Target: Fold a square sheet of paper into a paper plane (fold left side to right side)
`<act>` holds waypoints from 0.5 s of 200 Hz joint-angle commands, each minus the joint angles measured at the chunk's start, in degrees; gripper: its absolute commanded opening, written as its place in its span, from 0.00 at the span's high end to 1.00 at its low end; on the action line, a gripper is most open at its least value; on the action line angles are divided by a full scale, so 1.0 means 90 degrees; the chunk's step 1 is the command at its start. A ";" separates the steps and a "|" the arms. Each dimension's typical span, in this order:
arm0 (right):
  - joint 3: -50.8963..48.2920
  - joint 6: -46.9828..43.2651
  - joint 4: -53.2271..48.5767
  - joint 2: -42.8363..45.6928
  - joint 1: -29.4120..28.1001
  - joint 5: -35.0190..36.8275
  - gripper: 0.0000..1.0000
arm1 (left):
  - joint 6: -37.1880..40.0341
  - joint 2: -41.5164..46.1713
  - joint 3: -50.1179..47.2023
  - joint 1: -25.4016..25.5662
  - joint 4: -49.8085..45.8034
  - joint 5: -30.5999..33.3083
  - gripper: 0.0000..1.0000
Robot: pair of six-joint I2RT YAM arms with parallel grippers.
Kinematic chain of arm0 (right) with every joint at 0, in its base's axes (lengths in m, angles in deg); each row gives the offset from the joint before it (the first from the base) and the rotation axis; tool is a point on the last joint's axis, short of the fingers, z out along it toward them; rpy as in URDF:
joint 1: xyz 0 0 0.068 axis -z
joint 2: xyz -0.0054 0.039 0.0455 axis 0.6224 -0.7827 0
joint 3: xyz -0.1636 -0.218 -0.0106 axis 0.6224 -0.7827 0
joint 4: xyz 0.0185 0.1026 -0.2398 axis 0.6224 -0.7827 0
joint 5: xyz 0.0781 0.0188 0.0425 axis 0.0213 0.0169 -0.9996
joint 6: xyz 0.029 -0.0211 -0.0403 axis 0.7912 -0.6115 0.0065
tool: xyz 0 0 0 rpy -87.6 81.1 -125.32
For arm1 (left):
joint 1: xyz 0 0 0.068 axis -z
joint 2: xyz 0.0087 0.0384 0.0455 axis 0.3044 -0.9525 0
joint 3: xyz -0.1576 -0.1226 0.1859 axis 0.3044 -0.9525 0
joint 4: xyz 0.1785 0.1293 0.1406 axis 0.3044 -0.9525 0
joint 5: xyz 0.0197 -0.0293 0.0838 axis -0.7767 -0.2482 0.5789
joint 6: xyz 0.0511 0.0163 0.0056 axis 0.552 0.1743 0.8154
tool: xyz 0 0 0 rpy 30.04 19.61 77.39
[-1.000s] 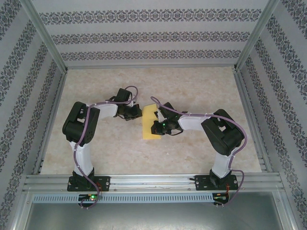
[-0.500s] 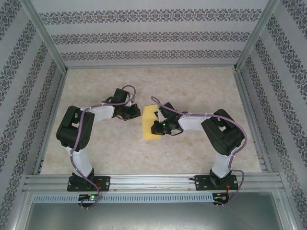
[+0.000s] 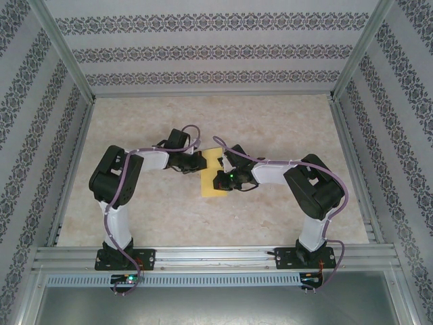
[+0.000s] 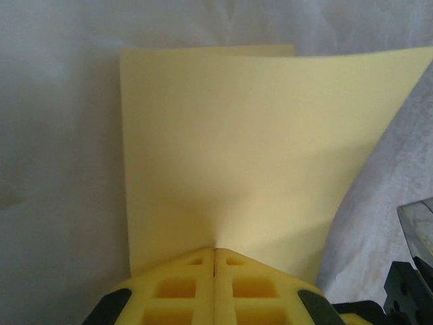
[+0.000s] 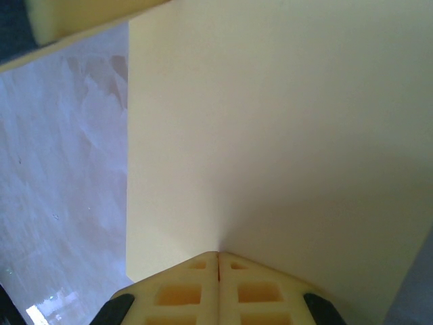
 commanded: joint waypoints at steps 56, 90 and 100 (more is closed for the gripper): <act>-0.0326 -0.0061 -0.0836 -0.0603 0.0051 0.0792 1.00 | 0.0229 -0.0495 0.0484 -0.0052 0.0299 0.0562 0.95; -0.0356 -0.0070 -0.0836 -0.0617 0.0059 0.0801 1.00 | 0.0195 -0.0587 0.0535 -0.0147 0.0387 0.0795 0.95; -0.0363 -0.0080 -0.0836 -0.0620 0.0053 0.0801 1.00 | 0.0194 -0.0622 0.0580 -0.0186 0.0391 0.0835 0.95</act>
